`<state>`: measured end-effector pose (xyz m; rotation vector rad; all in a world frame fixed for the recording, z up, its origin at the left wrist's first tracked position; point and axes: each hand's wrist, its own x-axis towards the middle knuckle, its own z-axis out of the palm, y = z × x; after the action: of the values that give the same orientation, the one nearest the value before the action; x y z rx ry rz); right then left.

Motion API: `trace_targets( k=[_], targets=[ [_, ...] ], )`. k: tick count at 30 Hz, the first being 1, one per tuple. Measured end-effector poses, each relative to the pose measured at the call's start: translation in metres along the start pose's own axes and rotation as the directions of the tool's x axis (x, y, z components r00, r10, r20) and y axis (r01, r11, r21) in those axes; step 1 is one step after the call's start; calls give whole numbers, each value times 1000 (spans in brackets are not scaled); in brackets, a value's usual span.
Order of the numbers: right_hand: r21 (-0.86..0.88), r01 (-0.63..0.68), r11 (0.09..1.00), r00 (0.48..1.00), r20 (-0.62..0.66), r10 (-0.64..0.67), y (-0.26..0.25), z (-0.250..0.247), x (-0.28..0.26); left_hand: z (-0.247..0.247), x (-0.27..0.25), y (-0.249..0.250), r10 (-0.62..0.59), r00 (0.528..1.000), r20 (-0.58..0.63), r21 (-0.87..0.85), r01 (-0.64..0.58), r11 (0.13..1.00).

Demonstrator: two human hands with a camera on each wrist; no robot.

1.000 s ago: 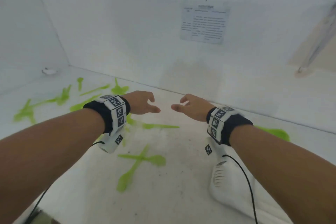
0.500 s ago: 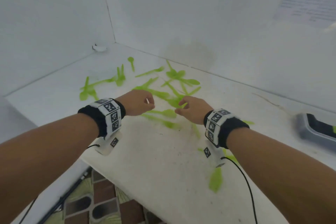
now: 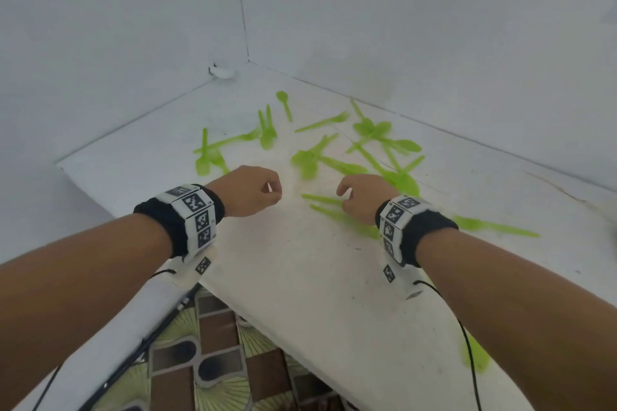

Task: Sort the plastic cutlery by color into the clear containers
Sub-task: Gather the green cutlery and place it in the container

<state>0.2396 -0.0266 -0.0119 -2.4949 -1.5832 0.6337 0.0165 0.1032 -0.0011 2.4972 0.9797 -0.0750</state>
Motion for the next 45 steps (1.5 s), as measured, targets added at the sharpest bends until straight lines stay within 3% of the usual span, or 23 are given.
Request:
trace_targets(
  k=[11, 18, 23, 28, 32, 40, 45],
  targets=[
    [43, 124, 991, 992, 1, -124, -49, 9, 40, -16, -16, -37, -115, 990, -80, -50, 112, 992],
    [92, 165, 982, 985, -68, -159, -93, 15, 68, -57, 9, -99, -85, 990, -110, 140, 100, 985],
    [104, 134, 985, 987, -103, -123, -144, 26, 94, -85, 44, -158, 53, 997, -57, 223, -40, 974],
    [115, 39, 993, 993, -117, -26, -186, 35, 112, -105, 71, -201, 233, 972, 7, 185, -230, 955],
    [157, 0, 988, 999, -36, 6, -205, 47, 116, -112, 84, -218, 380, 912, 153, 208, -406, 890],
    [76, -166, 983, 981, -90, 172, -198, 50, 116, -98, 102, -218, 592, 764, 255, 143, -636, 759],
    [86, -286, 954, 928, -224, 298, -176, 40, 106, -84, 113, -190, 629, 740, 239, 152, -668, 728]
  ],
)
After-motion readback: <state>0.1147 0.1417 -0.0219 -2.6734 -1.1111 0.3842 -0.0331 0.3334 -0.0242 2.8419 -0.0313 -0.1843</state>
